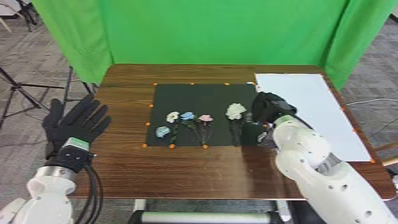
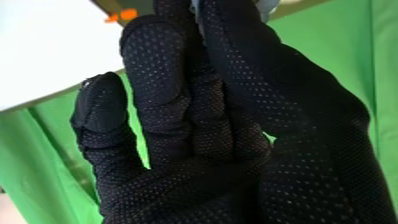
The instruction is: Arrange flowers
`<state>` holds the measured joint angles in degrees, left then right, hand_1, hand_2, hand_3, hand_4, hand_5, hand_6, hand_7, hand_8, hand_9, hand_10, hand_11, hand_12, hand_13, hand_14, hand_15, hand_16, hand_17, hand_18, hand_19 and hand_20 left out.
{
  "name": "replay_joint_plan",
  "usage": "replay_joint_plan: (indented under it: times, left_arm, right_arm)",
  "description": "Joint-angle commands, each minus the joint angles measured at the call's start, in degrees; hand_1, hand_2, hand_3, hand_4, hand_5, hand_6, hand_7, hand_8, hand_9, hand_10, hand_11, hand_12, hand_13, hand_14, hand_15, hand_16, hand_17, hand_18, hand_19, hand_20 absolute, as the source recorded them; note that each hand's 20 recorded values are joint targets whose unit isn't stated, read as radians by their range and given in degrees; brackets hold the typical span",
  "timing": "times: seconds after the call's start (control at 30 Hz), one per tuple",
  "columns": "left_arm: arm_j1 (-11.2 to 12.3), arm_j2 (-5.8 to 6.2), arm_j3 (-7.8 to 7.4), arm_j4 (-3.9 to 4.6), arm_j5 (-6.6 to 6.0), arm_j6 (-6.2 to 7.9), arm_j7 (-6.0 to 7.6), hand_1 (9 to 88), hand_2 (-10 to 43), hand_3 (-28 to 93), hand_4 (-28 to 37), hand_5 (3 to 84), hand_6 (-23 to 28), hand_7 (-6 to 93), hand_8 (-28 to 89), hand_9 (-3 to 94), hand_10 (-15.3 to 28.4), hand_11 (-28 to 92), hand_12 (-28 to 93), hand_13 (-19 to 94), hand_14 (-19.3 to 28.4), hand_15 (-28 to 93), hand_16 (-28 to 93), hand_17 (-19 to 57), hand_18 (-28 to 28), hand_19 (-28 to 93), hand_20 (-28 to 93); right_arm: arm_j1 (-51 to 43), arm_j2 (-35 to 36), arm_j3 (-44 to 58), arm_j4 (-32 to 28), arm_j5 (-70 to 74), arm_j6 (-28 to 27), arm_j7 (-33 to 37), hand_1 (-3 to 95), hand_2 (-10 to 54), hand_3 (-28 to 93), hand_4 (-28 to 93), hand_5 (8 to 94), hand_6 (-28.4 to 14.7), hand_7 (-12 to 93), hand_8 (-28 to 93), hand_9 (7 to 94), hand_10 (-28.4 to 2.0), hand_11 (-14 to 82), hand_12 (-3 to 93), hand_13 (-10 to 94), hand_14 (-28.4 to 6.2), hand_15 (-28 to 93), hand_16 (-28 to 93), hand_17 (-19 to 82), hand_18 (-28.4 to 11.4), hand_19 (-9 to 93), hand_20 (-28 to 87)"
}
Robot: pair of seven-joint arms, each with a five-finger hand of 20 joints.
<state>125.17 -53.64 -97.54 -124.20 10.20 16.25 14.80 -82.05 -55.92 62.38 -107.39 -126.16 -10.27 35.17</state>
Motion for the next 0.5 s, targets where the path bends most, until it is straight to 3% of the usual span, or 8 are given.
replay_joint_plan:
  times: [0.03, 0.17, 0.37, 0.5]
  left_arm:
    - [0.6, -0.58, -0.51, 0.01, 0.74, 0.16, -0.93, 23.8, 12.9, 69, -28.3, 36.4, 8.2, 15.3, -8, 27.7, 13.7, 20, 10, 16, 13.9, 32, -8, -7.8, 12.4, 29, 7]
    - [0.6, -0.45, -0.46, -0.12, 0.41, 0.56, -0.37, 23.9, 12.9, 69, -28.3, 36.3, 8.2, 15.3, -9, 27.5, 13.8, 20, 10, 15, 13.4, 32, -9, -7.8, 12.4, 29, 7]
    - [0.6, -0.46, -0.21, -0.08, 0.21, 0.8, -0.11, 23.8, 12.8, 69, -28.3, 36.2, 8.2, 15.2, -8, 26.7, 13.7, 20, 10, 14, 13.0, 31, -8, -7.9, 12.3, 29, 7]
    - [0.8, -0.38, -0.45, -0.16, 0.19, 1.04, 0.09, 24.0, 12.2, 69, -28.3, 36.2, 8.2, 15.3, -8, 26.6, 13.6, 20, 10, 13, 12.9, 31, -8, -7.9, 12.2, 28, 6]
  right_arm:
    - [-1.8, -1.0, 0.4, -1.4, 0.5, -1.6, 1.2, 60.2, -9.5, 71, -28, 71.3, -1.4, 32, 1, 82.8, -9.5, 10.1, 39.8, 71, -5.3, 51, 42, 37, -22.7, 85, 39]
    - [-2.1, -1.2, 0.7, -2.4, 0.5, -1.5, 0.9, 56.9, -9.5, 69, -28, 67.7, -2.4, 27, -1, 79.5, -10.3, 9.6, 37.4, 69, -6.5, 52, 40, 36, -22.9, 86, 38]
    - [-2.7, -1.2, 1.5, -3.6, 0.8, -2.8, 1.4, 51.3, -9.5, 73, -28, 64.0, -2.5, 22, -14, 68.9, -14.1, 21.8, 21.6, 66, -8.1, 55, 37, 35, -23.2, 86, 37]
    - [-3.6, -0.9, 2.5, -4.5, 1.5, -2.8, 1.6, 48.8, -9.5, 75, -28, 63.3, -2.9, 22, -14, 65.5, -15.3, 20.3, 18.7, 65, -9.6, 57, 35, 35, -23.3, 86, 37]
